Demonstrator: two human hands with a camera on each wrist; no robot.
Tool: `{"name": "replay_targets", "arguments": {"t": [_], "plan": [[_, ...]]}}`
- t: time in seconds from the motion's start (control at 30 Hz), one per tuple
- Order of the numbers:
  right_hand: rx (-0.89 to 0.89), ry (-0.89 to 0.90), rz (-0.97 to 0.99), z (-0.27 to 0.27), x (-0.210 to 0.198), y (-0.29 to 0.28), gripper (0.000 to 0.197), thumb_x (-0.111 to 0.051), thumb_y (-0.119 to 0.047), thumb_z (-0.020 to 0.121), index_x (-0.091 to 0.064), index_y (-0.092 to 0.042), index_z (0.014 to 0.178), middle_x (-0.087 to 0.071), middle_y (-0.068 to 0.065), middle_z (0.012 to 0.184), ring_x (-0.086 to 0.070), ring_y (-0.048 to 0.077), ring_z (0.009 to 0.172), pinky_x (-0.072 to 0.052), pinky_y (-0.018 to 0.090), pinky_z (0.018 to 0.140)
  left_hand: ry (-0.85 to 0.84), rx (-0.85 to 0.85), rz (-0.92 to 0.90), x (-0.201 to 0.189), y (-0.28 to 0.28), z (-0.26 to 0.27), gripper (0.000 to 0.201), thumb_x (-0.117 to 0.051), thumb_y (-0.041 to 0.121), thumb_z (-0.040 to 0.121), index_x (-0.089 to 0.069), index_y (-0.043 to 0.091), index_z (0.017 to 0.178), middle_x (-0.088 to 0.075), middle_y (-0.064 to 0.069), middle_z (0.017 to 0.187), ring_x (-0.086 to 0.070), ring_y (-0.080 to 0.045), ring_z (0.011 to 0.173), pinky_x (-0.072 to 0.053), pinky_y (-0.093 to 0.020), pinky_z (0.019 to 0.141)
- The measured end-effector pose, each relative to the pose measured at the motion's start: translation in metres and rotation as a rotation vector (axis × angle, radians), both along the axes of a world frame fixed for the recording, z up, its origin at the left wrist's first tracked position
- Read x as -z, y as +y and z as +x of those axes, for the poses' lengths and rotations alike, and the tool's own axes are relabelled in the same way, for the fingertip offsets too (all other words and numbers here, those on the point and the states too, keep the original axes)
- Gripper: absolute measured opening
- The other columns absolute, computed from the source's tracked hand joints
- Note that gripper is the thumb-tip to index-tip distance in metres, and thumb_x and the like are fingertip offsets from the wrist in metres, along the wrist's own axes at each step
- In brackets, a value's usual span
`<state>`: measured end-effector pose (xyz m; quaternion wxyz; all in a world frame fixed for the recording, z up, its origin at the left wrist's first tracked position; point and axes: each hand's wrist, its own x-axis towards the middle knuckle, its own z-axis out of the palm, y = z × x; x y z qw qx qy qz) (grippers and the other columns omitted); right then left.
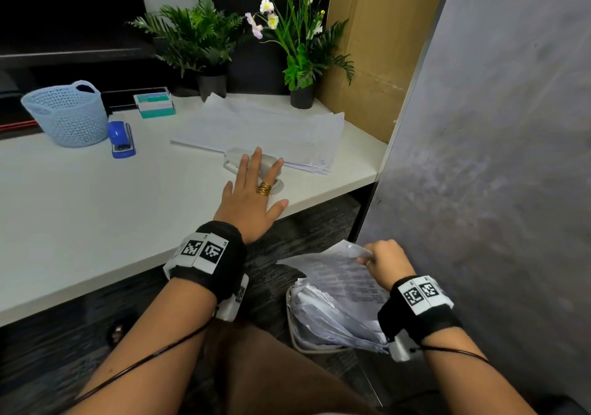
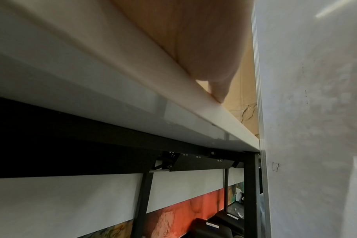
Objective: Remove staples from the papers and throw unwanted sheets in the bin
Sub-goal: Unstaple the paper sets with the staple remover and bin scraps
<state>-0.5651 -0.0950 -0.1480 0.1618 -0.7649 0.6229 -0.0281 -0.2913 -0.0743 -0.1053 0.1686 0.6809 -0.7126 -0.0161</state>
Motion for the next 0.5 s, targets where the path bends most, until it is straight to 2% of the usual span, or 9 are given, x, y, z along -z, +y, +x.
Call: {"name": "replay_targets", "arguments": {"t": [0.13, 0.3, 0.37, 0.47, 0.5], "plan": [[-0.052, 0.176, 0.134, 0.011, 0.050, -0.006, 0.023, -0.051, -0.009, 0.089, -0.067, -0.007, 0.106, -0.063, 0.016, 0.110, -0.059, 0.031, 0.107, -0.046, 0.033, 0.086, -0.006, -0.004, -0.004, 0.001, -0.001, 0.000, 0.071, -0.033, 0.052, 0.095, 0.015, 0.037, 0.146, 0.026, 0.000, 0.154, 0.017, -0.024, 0.143, -0.015, -0.053, 0.114], [-0.078, 0.138, 0.300, 0.014, 0.121, -0.009, 0.036, -0.052, -0.035, 0.092, -0.063, -0.009, 0.115, -0.061, 0.014, 0.119, -0.053, 0.028, 0.115, -0.038, 0.026, 0.093, -0.026, -0.013, -0.010, 0.002, 0.000, 0.000, 0.070, -0.031, 0.052, 0.095, 0.018, 0.038, 0.143, 0.027, -0.001, 0.154, 0.019, -0.024, 0.143, -0.016, -0.052, 0.114], [-0.040, 0.141, 0.391, 0.012, 0.145, -0.013, 0.040, -0.050, -0.039, 0.092, -0.061, -0.012, 0.120, -0.060, 0.012, 0.124, -0.053, 0.027, 0.116, -0.038, 0.026, 0.096, -0.028, -0.011, -0.008, 0.003, -0.001, 0.000, 0.070, -0.030, 0.053, 0.095, 0.022, 0.040, 0.140, 0.028, -0.001, 0.153, 0.019, -0.023, 0.143, -0.017, -0.052, 0.114], [-0.003, 0.052, 0.435, 0.012, 0.149, -0.018, 0.047, -0.051, -0.041, 0.092, -0.051, -0.015, 0.131, -0.057, 0.008, 0.130, -0.051, 0.024, 0.121, -0.036, 0.024, 0.098, -0.033, -0.001, -0.013, 0.004, -0.001, 0.000, 0.070, -0.029, 0.053, 0.095, 0.027, 0.042, 0.135, 0.029, -0.002, 0.153, 0.020, -0.024, 0.143, -0.017, -0.052, 0.114], [0.017, -0.008, 0.412, 0.012, 0.145, -0.018, 0.054, -0.052, -0.047, 0.090, -0.048, -0.015, 0.134, -0.056, 0.006, 0.131, -0.050, 0.023, 0.122, -0.036, 0.024, 0.100, -0.035, -0.002, -0.020, 0.004, -0.001, 0.000, 0.070, -0.029, 0.053, 0.095, 0.027, 0.042, 0.135, 0.028, -0.002, 0.153, 0.020, -0.024, 0.143, -0.017, -0.052, 0.114]]}}
